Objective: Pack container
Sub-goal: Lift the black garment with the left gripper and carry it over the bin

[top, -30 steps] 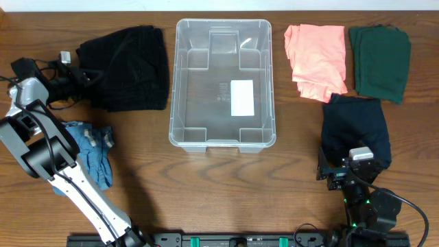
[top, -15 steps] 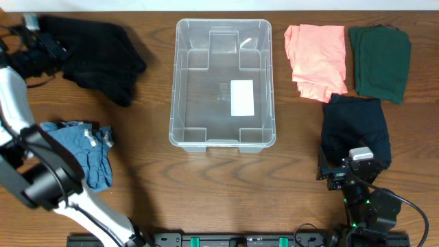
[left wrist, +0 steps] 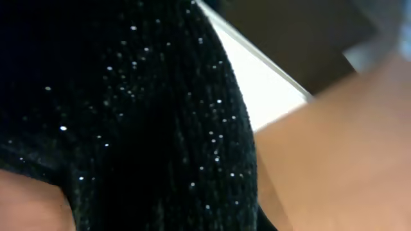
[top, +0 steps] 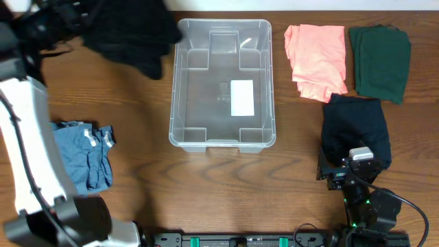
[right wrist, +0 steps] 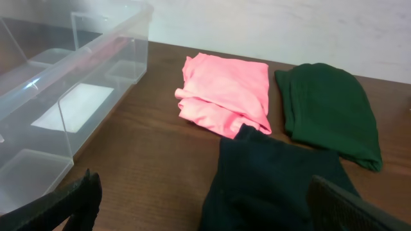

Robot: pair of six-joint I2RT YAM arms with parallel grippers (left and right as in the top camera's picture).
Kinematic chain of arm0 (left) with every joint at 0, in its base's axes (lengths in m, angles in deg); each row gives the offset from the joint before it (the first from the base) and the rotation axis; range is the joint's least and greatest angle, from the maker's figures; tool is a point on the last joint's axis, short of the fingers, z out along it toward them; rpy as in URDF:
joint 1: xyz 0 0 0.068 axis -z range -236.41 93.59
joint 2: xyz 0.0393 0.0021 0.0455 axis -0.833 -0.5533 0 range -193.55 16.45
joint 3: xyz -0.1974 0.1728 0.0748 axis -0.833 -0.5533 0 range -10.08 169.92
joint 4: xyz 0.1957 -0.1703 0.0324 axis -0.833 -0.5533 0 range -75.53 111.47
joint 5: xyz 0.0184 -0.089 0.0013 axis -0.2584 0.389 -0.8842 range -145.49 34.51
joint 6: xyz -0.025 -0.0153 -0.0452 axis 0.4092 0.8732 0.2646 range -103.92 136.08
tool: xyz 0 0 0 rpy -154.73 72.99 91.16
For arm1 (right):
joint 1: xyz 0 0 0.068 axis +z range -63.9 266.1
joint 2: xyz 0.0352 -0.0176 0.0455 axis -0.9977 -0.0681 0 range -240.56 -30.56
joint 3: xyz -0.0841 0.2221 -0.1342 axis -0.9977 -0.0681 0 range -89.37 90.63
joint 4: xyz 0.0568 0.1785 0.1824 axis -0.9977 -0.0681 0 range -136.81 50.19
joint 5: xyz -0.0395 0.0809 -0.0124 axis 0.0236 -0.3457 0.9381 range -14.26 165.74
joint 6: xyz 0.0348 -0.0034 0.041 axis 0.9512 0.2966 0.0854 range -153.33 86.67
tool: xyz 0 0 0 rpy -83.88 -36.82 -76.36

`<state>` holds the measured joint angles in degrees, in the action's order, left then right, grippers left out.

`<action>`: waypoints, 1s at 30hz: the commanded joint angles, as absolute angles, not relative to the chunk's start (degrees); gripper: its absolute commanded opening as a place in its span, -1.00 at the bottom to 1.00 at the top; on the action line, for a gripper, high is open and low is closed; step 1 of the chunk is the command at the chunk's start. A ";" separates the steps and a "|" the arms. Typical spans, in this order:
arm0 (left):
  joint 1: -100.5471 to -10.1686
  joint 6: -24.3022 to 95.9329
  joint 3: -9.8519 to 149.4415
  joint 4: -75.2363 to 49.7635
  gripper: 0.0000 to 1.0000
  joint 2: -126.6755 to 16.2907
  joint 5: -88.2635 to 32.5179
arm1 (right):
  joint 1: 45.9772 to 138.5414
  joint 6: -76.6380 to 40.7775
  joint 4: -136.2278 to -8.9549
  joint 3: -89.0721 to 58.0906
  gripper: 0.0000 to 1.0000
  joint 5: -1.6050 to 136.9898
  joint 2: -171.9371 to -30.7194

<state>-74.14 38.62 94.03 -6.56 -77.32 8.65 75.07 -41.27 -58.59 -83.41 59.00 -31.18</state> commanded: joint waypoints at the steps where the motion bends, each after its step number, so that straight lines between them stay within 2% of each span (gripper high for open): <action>1: -68.29 39.17 94.93 -5.45 -0.88 -74.79 10.70 | 74.92 -40.66 -58.66 -83.54 0.98 58.81 -30.87; 10: -53.55 31.04 92.15 -14.17 -0.88 -76.82 -7.44 | 74.92 -40.66 -58.66 -83.54 0.98 58.81 -30.87; 16: -46.19 29.42 91.28 -13.93 -0.88 -80.91 -10.91 | 74.92 -40.66 -58.66 -83.54 0.99 58.81 -30.87; 22: -41.95 29.38 91.28 -13.88 -0.88 -82.52 -20.31 | 74.92 -40.66 -58.66 -83.54 0.99 58.81 -30.87; 30: -38.30 32.07 91.28 -7.06 -0.88 -82.98 -21.01 | 74.92 -40.66 -58.66 -83.54 0.99 58.81 -30.87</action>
